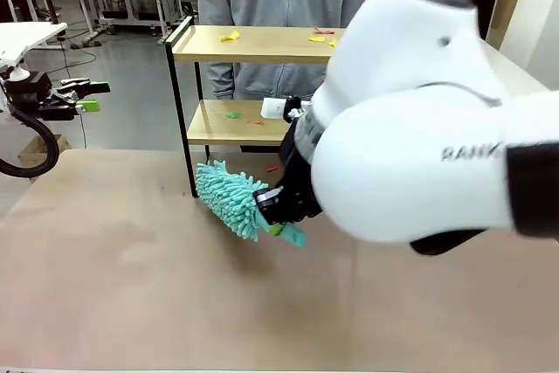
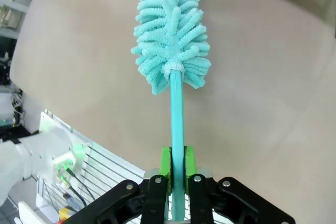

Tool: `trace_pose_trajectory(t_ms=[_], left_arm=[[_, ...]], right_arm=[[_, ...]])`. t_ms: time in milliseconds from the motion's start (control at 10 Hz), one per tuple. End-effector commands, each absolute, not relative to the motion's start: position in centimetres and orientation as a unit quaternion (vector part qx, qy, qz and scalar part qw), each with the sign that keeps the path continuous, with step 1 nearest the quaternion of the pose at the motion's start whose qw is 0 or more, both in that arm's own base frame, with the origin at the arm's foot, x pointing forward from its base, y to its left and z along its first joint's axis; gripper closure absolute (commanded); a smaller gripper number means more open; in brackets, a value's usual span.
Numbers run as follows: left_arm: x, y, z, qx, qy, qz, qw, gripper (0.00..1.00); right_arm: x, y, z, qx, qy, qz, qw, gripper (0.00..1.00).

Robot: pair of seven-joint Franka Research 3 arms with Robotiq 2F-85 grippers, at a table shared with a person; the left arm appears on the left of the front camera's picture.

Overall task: Clean the shelf.
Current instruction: Clean the specific section of the Shelf indicated by the human with the Duster.

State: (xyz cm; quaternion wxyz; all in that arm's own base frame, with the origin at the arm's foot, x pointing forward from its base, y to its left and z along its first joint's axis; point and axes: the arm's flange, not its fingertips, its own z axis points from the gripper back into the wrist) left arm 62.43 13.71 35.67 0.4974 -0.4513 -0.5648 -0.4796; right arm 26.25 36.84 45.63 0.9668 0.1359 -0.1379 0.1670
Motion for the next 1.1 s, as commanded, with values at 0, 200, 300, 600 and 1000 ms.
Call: trace_pose_trajectory(t_ms=[0, 200, 300, 600, 1000], left_arm=[[62.3, 13.7, 35.9, -0.451, -0.566, -0.481, 0.495, 0.00], [62.3, 13.7, 35.9, -0.451, -0.566, -0.481, 0.495, 0.00], [62.3, 13.7, 35.9, -0.451, -0.566, -0.481, 0.495, 0.00], [62.3, 13.7, 35.9, -0.451, -0.566, -0.481, 0.495, 0.00], [62.3, 13.7, 35.9, -0.451, -0.566, -0.481, 0.495, 0.00]], right_arm=[[26.9, 39.8, 44.9, 0.111, -0.189, 0.103, 0.970, 0.87], [26.8, 41.3, 44.3, 0.108, -0.213, 0.073, 0.968, 0.87], [27.0, 41.8, 44.1, 0.106, -0.216, 0.066, 0.968, 0.87], [26.4, 39.9, 44.2, 0.112, -0.204, 0.078, 0.969, 0.87], [26.4, 39.9, 44.2, 0.112, -0.204, 0.078, 0.969, 0.87]])
